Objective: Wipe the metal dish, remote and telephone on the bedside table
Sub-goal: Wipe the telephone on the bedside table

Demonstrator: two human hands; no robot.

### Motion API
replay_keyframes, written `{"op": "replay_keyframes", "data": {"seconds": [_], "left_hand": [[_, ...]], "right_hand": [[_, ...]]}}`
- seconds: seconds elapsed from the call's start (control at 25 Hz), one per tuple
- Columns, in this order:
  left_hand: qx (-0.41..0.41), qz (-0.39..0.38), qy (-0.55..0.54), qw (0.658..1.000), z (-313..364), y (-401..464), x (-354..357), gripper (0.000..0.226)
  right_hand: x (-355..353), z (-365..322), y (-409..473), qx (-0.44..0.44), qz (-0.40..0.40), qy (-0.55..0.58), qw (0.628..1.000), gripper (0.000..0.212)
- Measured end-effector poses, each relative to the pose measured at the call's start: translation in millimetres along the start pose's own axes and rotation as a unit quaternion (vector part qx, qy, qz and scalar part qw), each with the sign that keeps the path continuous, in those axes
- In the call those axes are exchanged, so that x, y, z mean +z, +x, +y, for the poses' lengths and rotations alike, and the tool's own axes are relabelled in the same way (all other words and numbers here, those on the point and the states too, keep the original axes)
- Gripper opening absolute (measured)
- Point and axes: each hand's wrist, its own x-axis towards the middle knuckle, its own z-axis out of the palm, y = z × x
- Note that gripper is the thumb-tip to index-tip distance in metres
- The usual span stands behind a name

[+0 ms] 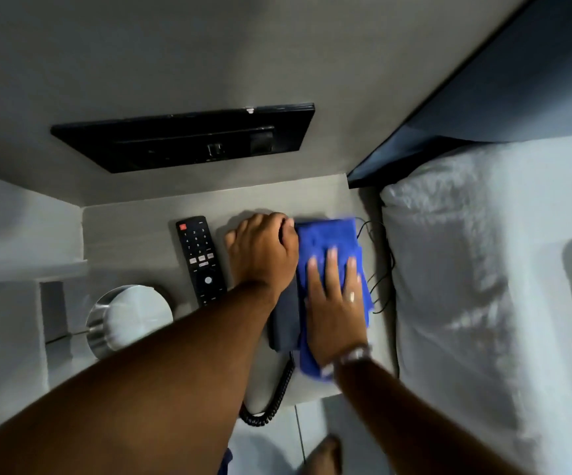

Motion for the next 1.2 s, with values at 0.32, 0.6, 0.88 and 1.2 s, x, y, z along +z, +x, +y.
{"op": "replay_keyframes", "data": {"seconds": [0.32,0.6,0.88,1.2], "left_hand": [[0.01,0.022,-0.013,1.0,-3,-5,6,0.031],[0.02,0.02,0.021,0.999,-4,2,7,0.032],[0.032,0.026,0.021,0.999,-4,0,9,0.038],[0.02,0.032,-0.002,0.999,-6,3,11,0.039]], "right_hand": [[-30,9,62,-0.051,0.027,-0.051,0.997,0.063],[11,20,-41,-0.052,0.011,0.006,0.999,0.066],[-60,12,60,0.023,0.08,-0.009,0.996,0.066],[-7,8,-77,-0.066,0.054,-0.034,0.996,0.068]]}}
